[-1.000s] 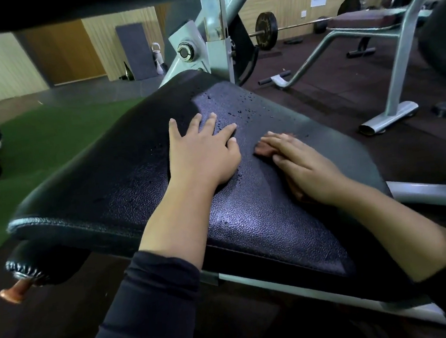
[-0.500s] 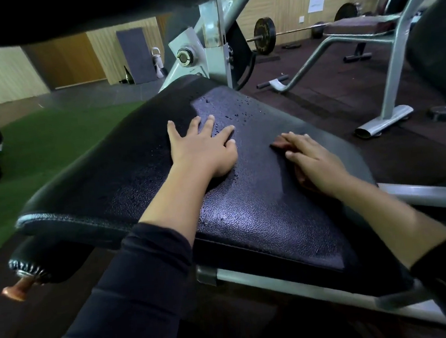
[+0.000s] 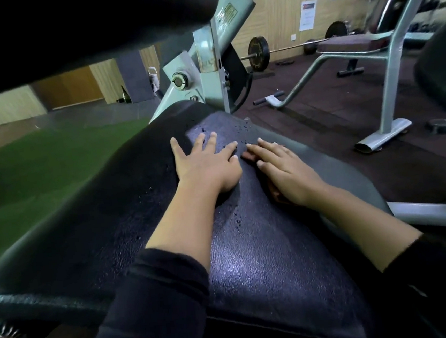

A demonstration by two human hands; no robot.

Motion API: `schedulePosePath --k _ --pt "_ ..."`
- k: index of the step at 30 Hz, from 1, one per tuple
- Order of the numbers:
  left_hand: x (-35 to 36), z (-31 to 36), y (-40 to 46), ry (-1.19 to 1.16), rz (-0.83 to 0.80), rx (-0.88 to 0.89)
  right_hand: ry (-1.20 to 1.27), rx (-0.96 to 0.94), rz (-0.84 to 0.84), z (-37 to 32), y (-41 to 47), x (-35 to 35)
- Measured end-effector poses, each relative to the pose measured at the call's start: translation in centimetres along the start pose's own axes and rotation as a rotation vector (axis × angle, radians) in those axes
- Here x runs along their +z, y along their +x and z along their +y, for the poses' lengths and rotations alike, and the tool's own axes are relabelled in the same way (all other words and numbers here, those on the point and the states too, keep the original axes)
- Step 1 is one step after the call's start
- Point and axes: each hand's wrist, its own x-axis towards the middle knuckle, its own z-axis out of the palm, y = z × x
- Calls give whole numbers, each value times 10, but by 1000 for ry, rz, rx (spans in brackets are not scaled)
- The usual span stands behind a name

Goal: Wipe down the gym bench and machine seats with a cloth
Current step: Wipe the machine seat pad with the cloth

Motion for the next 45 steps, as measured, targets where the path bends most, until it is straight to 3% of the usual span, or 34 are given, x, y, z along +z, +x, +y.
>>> schedulePosePath --k 11,14,17,22,27,30,36,40,45 --pt "2 2 3 14 6 -34 28 7 24 1 92 1" --pt "1 2 2 3 2 -28 176 116 54 25 99 -4" --pt "0 3 1 -2 -2 -22 80 210 56 43 81 -8" --pt "1 3 1 -5 -4 -22 -23 81 70 15 42 2" --pt "0 4 2 -4 -8 -31 19 -77 16 -9 96 5" --pt "0 4 1 -7 -10 -28 202 50 43 13 125 2" --pt "-1 3 1 -14 -15 -18 25 261 53 42 75 -10" --pt "-2 4 1 -12 -18 -23 -36 113 97 9 65 3" --pt "-2 4 2 -2 -26 -22 111 -29 43 -4 122 10"
